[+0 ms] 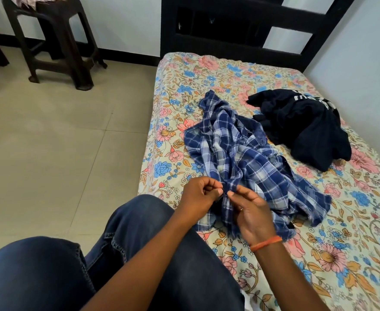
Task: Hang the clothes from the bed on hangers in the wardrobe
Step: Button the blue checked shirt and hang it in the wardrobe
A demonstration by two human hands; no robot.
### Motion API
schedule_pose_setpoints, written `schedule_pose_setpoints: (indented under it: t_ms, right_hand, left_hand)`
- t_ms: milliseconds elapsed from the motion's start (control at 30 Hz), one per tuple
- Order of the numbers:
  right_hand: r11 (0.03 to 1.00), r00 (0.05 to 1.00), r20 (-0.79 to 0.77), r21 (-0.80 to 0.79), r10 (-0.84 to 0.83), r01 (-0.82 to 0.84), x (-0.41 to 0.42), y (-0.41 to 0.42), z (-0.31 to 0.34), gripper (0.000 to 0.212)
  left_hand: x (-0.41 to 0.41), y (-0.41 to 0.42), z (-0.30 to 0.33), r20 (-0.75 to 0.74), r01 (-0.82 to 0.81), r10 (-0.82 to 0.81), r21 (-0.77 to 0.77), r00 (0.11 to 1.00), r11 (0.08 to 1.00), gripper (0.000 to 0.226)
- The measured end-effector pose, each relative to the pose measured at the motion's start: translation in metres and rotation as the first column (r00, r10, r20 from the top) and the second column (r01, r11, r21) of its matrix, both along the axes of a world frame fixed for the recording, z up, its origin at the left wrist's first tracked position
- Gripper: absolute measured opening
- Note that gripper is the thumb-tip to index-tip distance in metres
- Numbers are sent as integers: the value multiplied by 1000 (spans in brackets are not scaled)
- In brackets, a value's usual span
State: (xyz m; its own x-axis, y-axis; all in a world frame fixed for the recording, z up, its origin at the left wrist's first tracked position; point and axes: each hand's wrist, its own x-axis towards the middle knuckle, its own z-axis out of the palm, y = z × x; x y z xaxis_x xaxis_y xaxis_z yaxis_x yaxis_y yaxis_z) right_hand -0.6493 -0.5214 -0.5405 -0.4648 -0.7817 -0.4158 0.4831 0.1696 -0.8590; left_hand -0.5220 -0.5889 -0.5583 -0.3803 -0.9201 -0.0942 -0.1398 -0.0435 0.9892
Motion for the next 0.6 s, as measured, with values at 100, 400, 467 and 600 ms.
schedule_pose_setpoints:
  t_ms: [100, 400, 467, 600]
  right_hand:
    - [997, 782, -621, -67, -61, 24, 7, 3, -2, 26]
    - [986, 344, -925, -163, -164, 31, 11, -3, -12, 27]
    - [991, 438, -889, -127, -135, 48, 13, -3, -9, 32]
    - [990, 594, -794, -74, -129, 116, 17, 0, -7, 34]
  left_hand:
    - [-1, 1, 2, 19, 17, -16, -38, 1000, 999, 14]
    - [1, 1, 6, -43, 6, -8, -43, 999, 999, 16]
    - [1, 1, 6, -43, 7, -8, -35, 999, 999, 14]
    - [-1, -1, 3, -52, -6, 5, -21, 999, 1000, 14]
